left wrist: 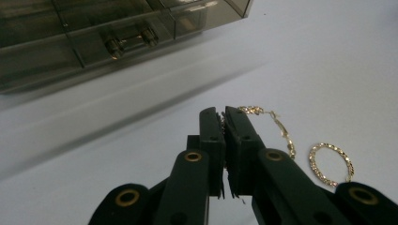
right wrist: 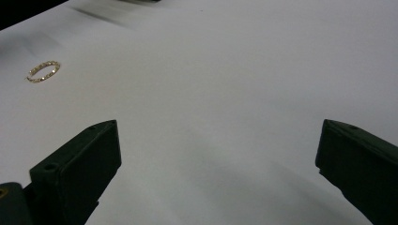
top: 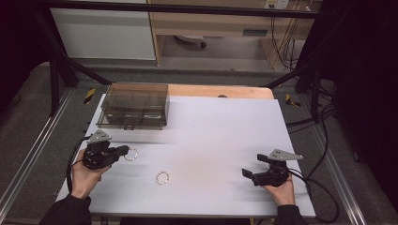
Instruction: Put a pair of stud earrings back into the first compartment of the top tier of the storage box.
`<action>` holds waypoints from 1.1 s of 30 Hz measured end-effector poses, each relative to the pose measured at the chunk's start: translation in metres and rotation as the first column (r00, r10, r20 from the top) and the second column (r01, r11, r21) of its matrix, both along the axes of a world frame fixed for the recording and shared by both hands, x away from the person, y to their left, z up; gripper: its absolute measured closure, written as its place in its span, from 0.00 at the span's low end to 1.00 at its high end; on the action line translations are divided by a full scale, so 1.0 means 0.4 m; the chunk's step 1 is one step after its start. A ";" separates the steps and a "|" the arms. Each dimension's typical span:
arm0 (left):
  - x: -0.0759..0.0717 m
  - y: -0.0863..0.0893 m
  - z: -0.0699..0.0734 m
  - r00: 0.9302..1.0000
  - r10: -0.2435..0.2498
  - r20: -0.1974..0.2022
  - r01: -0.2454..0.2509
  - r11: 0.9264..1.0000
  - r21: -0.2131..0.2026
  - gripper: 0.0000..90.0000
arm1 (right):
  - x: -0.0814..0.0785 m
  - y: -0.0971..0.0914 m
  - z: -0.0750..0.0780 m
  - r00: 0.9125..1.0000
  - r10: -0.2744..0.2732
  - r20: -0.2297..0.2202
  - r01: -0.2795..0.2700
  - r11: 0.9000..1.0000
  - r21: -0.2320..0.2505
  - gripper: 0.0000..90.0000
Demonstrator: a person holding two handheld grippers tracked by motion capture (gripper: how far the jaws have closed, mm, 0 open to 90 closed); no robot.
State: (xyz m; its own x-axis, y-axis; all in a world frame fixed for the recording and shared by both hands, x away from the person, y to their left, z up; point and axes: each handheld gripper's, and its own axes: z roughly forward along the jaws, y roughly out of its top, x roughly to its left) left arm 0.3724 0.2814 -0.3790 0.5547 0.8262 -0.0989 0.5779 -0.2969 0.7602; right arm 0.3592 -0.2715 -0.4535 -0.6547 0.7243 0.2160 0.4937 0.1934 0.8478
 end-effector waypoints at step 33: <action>0.120 0.065 0.088 0.994 0.111 0.019 -0.112 0.993 0.047 0.95 | 0.000 -0.001 0.000 1.000 0.000 0.001 0.000 1.000 -0.002 0.01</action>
